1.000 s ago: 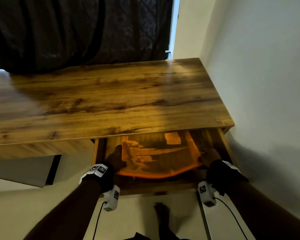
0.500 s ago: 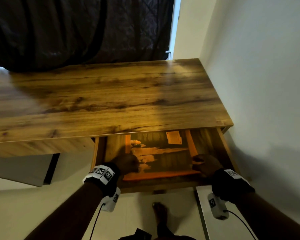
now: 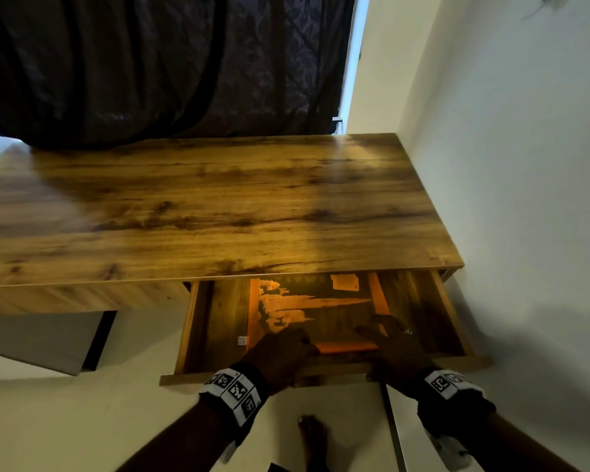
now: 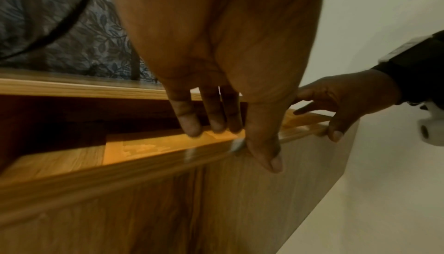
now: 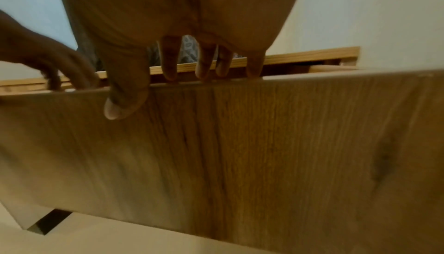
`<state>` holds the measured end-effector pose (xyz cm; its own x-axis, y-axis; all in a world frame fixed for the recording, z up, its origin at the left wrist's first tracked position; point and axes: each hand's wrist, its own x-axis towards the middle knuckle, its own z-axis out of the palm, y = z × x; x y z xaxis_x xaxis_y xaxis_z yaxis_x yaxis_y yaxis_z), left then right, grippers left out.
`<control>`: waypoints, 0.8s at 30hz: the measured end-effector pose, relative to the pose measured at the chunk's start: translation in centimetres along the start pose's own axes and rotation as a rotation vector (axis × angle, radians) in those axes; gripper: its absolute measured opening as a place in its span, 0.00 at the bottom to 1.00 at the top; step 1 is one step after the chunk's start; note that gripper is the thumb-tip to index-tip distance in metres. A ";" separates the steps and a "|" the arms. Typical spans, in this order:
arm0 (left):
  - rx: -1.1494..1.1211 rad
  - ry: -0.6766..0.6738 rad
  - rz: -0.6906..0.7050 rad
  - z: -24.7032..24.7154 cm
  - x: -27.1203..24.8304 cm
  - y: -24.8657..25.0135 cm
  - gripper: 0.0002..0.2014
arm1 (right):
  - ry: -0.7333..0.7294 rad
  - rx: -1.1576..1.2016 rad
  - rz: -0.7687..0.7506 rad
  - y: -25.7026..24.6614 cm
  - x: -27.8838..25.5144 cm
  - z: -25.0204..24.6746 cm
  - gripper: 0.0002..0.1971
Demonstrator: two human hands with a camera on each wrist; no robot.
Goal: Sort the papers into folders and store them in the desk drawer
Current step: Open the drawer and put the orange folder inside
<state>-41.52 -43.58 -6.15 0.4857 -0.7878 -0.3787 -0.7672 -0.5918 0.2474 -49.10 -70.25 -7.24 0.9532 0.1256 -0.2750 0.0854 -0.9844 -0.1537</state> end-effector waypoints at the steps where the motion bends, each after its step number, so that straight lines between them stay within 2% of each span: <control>1: 0.019 0.048 -0.016 -0.1 0.3 -0.2 0.36 | 0.041 0.004 -0.001 -0.3 0.3 -0.4 0.51; 3: 0.100 0.143 -0.040 -0.4 1.0 -0.9 0.47 | 0.098 -0.007 0.023 -0.3 1.3 -0.7 0.57; 5: 0.178 0.204 -0.091 -0.6 1.8 -1.8 0.59 | 0.066 -0.041 0.041 0.4 2.8 -0.6 0.67; 6: 0.193 0.241 -0.123 -0.6 2.3 -2.4 0.64 | 0.034 -0.026 0.068 0.6 3.6 -0.8 0.67; 9: 0.170 0.340 -0.219 -1.2 4.3 -4.1 0.70 | 0.098 -0.027 0.088 1.4 6.2 -1.4 0.54; 11: 0.196 0.355 -0.287 -2.3 5.4 -4.7 0.70 | 0.118 -0.031 0.070 1.8 7.7 -2.0 0.52; 16: 0.167 0.378 -0.372 -4.1 8.3 -6.8 0.61 | 0.103 -0.076 0.045 2.9 11.9 -2.8 0.45; 24: 0.147 0.309 -0.395 -4.0 9.9 -8.9 0.49 | 0.199 -0.045 0.083 2.6 14.1 -3.3 0.45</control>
<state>-28.20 -46.75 -8.56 0.8341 -0.5356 -0.1317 -0.5401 -0.8416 0.0023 -34.48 -71.40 -8.33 0.9956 0.0212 -0.0917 0.0125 -0.9954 -0.0948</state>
